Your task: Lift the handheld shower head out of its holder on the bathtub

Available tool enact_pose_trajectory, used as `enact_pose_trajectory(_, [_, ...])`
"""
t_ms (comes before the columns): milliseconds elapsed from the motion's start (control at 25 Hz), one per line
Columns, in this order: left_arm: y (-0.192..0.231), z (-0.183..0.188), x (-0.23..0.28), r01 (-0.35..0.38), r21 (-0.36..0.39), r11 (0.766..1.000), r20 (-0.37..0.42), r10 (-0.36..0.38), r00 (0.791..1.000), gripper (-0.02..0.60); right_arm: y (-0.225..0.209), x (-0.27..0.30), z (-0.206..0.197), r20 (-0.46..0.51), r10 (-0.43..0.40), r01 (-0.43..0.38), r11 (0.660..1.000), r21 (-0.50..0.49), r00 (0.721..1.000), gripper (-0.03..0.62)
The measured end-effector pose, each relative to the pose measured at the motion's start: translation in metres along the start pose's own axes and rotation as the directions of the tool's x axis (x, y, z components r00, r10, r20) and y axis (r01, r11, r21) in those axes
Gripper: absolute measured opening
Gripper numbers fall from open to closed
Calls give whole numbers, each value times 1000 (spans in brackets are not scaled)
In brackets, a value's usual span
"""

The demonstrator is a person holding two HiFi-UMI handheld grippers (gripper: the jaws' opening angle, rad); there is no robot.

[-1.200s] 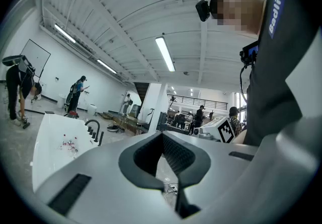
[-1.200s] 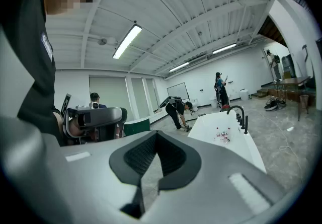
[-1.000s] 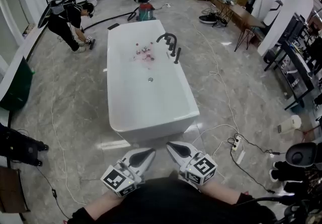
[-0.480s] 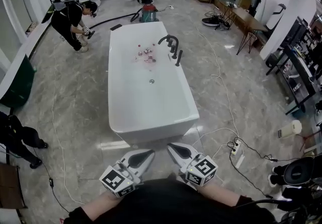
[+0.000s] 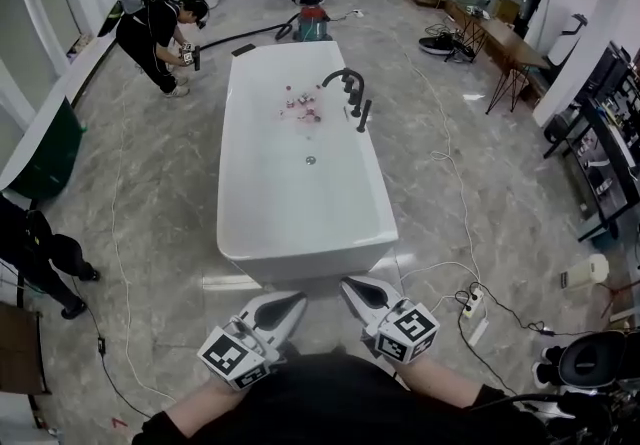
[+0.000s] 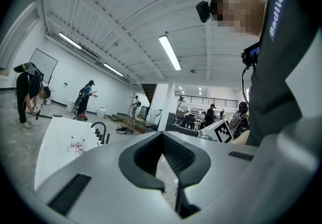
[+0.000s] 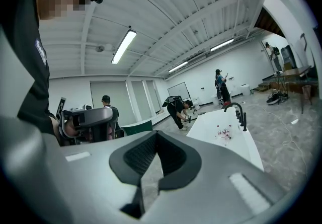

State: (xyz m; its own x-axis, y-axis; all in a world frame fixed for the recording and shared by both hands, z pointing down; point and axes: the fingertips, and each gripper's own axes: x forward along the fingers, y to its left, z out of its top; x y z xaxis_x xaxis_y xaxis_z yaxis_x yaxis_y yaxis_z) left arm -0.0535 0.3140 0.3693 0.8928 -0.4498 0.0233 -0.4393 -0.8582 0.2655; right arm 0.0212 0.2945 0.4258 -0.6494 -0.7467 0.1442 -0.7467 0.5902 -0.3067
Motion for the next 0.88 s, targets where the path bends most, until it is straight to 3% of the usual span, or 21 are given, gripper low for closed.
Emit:
enact_pose_trajectory(360, [65, 13, 22, 21, -5, 1000, 16, -21, 1000, 0, -43, 49, 7, -21, -47, 48, 999, 8, 999, 2])
enact_pose_trajectory(600, [143, 37, 43, 86, 27, 996, 5, -86, 996, 0, -68, 130, 26, -24, -64, 63, 997, -48, 998, 2])
enact_pose_trajectory(880, [223, 56, 55, 148, 9, 989, -4, -147, 989, 0, -94, 210, 38, -46, -109, 107, 993, -53, 993, 2])
